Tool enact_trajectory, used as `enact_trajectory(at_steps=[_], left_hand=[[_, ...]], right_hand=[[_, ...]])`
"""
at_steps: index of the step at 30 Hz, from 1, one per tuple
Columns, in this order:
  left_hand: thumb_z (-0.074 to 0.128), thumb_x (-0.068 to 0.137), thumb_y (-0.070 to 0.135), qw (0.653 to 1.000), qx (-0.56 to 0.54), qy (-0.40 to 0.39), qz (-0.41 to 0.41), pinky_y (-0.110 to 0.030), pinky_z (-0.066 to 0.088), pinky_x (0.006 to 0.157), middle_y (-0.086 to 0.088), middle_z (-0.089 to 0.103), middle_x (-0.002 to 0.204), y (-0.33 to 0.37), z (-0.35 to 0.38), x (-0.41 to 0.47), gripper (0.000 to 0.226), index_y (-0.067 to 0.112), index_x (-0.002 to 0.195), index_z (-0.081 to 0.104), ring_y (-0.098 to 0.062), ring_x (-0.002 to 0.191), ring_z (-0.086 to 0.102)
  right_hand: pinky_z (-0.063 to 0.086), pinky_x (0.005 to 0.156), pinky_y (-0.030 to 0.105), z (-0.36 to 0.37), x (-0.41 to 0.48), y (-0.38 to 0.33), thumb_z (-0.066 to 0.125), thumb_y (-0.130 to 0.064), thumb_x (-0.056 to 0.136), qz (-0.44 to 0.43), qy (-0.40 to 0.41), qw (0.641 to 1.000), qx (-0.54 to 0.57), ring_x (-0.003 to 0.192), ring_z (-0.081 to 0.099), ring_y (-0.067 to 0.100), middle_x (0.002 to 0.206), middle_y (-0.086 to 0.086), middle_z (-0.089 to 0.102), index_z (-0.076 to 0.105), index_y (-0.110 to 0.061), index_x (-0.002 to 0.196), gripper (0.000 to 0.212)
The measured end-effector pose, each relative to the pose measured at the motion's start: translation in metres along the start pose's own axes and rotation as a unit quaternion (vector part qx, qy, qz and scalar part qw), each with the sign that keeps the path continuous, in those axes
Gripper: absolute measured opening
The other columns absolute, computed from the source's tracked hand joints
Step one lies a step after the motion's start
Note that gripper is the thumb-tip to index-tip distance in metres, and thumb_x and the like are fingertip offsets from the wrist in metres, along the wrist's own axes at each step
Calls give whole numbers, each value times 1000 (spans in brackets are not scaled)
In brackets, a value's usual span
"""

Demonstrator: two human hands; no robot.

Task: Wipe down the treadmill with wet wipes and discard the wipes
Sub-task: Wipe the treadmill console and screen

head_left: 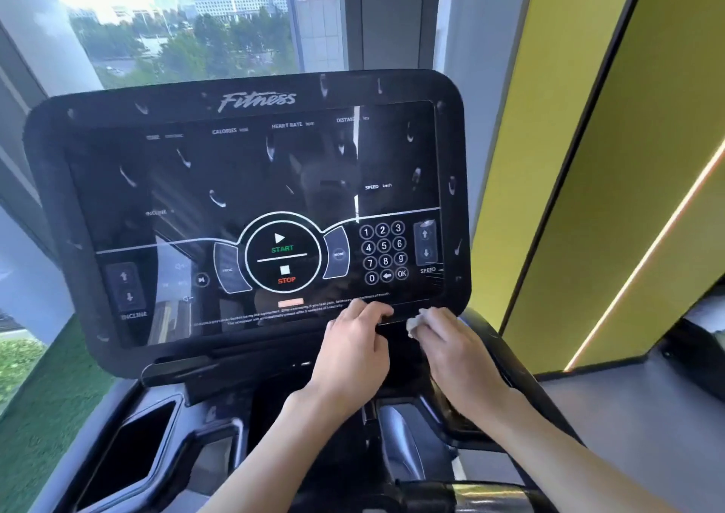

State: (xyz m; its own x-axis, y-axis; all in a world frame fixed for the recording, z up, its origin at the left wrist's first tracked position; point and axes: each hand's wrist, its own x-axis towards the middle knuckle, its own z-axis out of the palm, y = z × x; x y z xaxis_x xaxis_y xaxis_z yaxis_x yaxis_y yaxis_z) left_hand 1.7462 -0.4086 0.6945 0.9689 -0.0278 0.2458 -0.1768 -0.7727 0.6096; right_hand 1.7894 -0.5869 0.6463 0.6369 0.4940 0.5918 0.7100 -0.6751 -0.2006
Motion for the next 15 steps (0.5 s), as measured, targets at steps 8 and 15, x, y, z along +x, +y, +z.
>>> enact_trajectory(at_steps=[8,15], left_hand=[[43,75,2,976,119,19,183,-40,44,102,-2,60,125,54,5,39,51,10,120,66,-24,122,52],[46,91,10,934,285,29,212,-36,-9,122,-9,16,164,87,-6,100,58,9,149,39,-22,153,-2]], right_hand=[[40,87,6,-40,12,53,57,15,85,147,119,977,95,95,51,6,114,-3,46,60,-8,119,41],[59,75,37,-29,18,70,78,13,72,29,45,999,5,97,65,25,101,2,62,70,-8,103,38]])
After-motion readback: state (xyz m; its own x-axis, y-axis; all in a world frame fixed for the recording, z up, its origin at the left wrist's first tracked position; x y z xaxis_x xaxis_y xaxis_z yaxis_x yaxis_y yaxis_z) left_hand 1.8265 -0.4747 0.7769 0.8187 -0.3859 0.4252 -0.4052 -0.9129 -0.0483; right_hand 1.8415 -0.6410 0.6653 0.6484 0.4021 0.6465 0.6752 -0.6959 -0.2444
